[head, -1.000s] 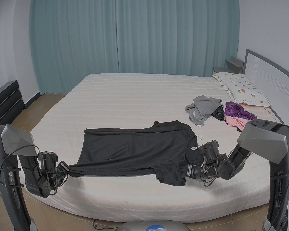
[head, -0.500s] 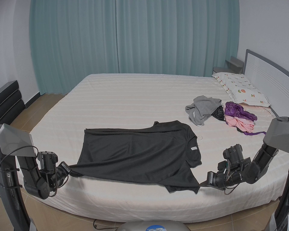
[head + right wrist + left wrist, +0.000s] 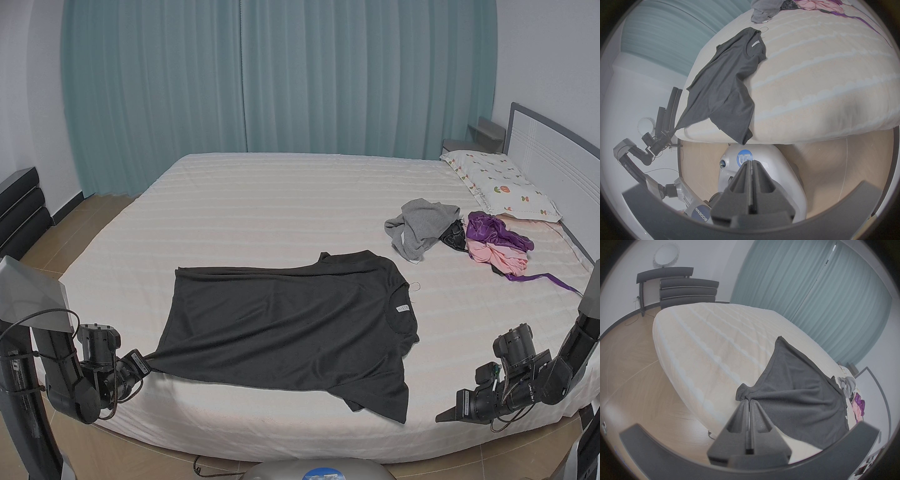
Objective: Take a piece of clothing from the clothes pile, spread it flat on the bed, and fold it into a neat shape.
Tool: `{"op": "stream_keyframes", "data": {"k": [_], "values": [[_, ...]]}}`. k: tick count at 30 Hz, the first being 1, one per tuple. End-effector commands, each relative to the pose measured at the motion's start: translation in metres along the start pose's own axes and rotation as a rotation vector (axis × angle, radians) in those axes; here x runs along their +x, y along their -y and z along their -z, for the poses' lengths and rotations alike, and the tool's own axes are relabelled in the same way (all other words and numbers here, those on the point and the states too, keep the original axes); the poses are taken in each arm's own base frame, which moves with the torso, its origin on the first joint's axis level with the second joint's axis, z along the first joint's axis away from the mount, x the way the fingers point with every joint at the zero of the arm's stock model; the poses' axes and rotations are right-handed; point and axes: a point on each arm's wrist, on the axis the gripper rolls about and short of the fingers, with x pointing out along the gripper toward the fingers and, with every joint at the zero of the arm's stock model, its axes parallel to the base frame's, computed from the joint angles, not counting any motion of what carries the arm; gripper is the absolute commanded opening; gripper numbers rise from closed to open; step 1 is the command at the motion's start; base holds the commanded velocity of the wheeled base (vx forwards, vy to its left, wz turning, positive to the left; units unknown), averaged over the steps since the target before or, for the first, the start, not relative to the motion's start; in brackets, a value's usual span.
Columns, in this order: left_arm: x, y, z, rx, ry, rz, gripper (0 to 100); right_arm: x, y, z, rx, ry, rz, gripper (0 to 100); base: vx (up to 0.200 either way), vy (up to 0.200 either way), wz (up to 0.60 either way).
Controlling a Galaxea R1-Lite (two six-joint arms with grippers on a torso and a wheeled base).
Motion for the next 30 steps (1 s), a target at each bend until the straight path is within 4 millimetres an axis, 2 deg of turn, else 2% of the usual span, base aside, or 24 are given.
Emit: {"op": "stream_keyframes", "data": {"k": [1,4,5,7,14,17,24,30], "values": [[-0.007,0.001,0.006,0.028,-0.024,0.001,0,-0.001,0.002,0.003,-0.003,0.000,0.001,0,0.000,0.000,0.00],[-0.007,0.000,0.008,0.032,-0.031,0.000,0,0.001,-0.001,-0.006,-0.016,0.044,-0.018,0,0.000,0.000,0.00],[-0.007,0.000,0.008,0.032,-0.031,0.000,0,0.001,-0.001,-0.006,-0.016,0.044,-0.018,100,0.000,0.000,0.00],[-0.006,0.000,0.009,0.031,-0.033,-0.003,0,0.015,-0.004,-0.020,-0.043,0.071,-0.029,100,0.000,0.000,0.00],[-0.005,0.000,0.008,0.030,-0.032,-0.002,0,0.053,-0.011,-0.033,-0.099,0.092,-0.020,100,0.000,0.000,0.00],[-0.005,0.001,0.008,0.029,-0.028,0.000,0,0.068,-0.013,-0.046,-0.111,0.148,0.001,100,0.000,0.000,0.00],[-0.004,0.001,0.008,0.029,-0.027,0.001,0,0.077,-0.020,-0.061,-0.130,0.189,-0.011,100,0.000,0.000,0.00],[-0.004,0.001,0.007,0.028,-0.027,0.000,0,0.094,-0.027,-0.066,-0.153,0.200,-0.001,100,0.000,0.000,0.00]]}}
